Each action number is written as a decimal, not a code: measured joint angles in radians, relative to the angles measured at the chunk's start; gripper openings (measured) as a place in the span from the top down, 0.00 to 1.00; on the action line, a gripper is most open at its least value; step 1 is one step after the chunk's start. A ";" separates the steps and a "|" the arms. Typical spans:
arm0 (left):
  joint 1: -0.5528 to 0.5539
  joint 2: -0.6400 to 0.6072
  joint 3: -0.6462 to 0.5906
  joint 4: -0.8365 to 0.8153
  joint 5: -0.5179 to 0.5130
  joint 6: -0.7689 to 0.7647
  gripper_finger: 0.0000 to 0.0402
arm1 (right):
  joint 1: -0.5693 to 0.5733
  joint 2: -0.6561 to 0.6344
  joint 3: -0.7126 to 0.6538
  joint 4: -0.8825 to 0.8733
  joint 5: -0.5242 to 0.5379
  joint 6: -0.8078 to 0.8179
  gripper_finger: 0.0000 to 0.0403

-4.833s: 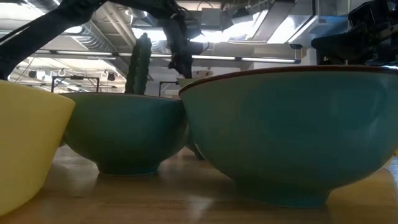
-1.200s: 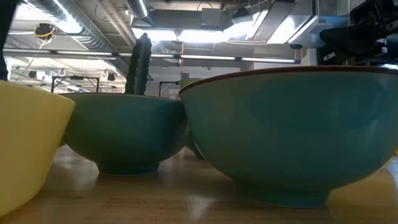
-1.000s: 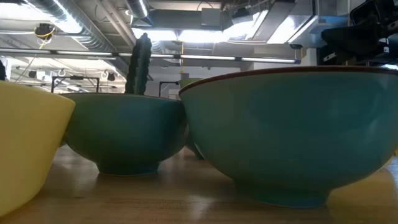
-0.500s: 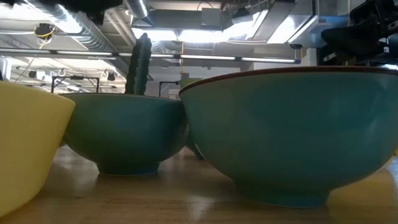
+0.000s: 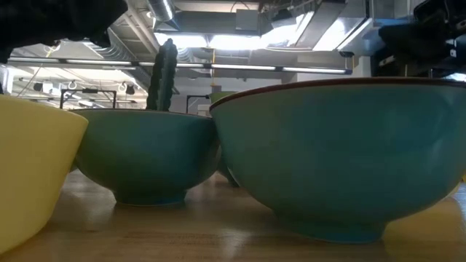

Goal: Pick & Place Mini bowls
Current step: Put the top left yellow bowl on the shelf

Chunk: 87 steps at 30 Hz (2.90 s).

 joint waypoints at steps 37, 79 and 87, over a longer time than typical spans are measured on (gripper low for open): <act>0.193 0.104 0.174 -0.130 -0.022 0.235 1.00 | 0.000 0.026 0.000 0.174 0.128 -0.201 0.96; 0.212 -0.299 0.174 -0.470 0.068 0.201 0.99 | 0.072 0.281 0.291 -0.117 0.285 -0.053 0.99; 0.212 -0.299 0.174 -0.487 0.068 0.179 0.99 | 0.212 0.570 0.800 -0.853 0.508 0.025 0.97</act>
